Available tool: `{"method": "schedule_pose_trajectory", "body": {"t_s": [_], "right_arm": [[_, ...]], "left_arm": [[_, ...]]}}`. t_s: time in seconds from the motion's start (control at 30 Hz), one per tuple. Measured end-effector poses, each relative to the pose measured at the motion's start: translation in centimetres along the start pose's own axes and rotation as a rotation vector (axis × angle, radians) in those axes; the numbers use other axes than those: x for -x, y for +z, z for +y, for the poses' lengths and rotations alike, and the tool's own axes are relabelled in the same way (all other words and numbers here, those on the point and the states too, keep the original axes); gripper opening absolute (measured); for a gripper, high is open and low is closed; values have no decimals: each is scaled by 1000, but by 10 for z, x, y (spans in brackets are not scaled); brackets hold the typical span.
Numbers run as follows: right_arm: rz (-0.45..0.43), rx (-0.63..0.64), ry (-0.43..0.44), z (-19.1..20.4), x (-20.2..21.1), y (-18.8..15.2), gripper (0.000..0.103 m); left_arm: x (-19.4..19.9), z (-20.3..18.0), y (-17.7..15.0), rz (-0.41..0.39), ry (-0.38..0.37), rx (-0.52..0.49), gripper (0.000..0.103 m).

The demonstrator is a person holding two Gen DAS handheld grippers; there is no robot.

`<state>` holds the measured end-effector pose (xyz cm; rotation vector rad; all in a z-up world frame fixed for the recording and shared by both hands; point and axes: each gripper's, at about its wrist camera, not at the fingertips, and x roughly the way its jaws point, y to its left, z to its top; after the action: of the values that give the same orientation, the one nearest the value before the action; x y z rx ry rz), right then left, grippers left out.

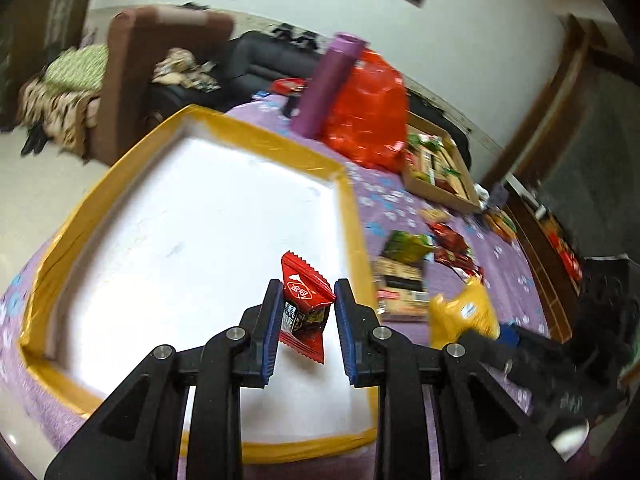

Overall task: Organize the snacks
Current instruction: 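Carry both snacks over the yellow box and open both tools to drop them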

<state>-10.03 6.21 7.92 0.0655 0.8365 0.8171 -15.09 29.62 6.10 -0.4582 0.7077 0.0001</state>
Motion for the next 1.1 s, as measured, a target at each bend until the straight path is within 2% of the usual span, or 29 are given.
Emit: {"method": "schedule_pose_trajectory", "body": {"t_s": [0.17,0.23,0.3,0.43,0.5,0.63,0.87,0.97,1.1], "right_arm": [[56,95,31,53,-37,-1,53],[68,114,36,67,-48,-3,56],[68,129,24,75,-56,-3,59],[52,126,18,77,-58,-1,61],[46,113,16,69,-54,2,61],[12,66,-18,47,-39,6,61],[-22,-123,-143,-42,-6,12,63],[-23,-163,-181,-69,-1,15,63],[-12,-170,-216,-85,-10,21,63]], "left_arm": [[10,25,-1,-18,-9,77,26],[14,31,-1,-21,-7,99,34],[18,36,-1,-25,7,113,48],[24,35,-3,-39,30,112,57],[25,32,-3,-38,14,107,61],[23,20,-5,-20,-57,99,62],[16,-16,-12,17,-106,8,63],[9,-29,-15,43,-117,-28,63],[4,-42,-19,66,-127,-74,63]]}}
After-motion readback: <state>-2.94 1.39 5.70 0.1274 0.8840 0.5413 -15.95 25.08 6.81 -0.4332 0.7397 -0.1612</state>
